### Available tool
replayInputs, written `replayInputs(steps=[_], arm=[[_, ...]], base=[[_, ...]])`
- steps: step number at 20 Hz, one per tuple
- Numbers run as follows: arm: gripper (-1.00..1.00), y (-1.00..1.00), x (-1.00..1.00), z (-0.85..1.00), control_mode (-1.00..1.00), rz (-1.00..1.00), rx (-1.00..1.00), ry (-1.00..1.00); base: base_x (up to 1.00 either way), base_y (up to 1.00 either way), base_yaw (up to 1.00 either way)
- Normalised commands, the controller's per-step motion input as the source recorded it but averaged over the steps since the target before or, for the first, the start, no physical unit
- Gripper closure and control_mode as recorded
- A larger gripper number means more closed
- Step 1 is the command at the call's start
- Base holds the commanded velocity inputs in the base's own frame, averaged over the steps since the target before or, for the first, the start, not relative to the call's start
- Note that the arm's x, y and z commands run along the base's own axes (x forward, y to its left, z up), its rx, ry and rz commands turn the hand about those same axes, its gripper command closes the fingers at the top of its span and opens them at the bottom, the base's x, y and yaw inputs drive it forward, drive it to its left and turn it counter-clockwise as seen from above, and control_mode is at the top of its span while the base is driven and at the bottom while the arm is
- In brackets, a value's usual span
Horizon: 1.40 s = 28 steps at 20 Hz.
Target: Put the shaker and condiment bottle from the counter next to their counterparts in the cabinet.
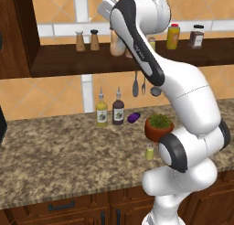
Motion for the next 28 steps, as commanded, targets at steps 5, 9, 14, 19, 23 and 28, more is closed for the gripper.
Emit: replayInputs(steps=[5, 9, 14, 19, 23, 28], arm=[[1.0, 0.0, 0.25, -0.01, -1.0, 0.01, 0.01, -0.08], [1.0, 0.0, 0.0, -0.03, -1.0, 0.0, 0.01, 0.0], [1.0, 0.0, 0.01, -0.03, -1.0, 0.0, 0.0, 0.01], [1.0, 0.0, 0.05, -0.08, -1.0, 0.0, 0.0, 0.04], [1.0, 0.0, 0.0, -0.13, -1.0, 0.0, 0.0, 0.02], [1.0, 0.0, 0.0, -0.13, -1.0, 0.0, 0.0, 0.04]], base=[[0.0, 0.0, 0.0], [0.0, 0.0, 0.0], [0.0, 0.0, 0.0], [0.0, 0.0, 0.0], [0.0, 0.0, 0.0], [0.0, 0.0, 0.0]])
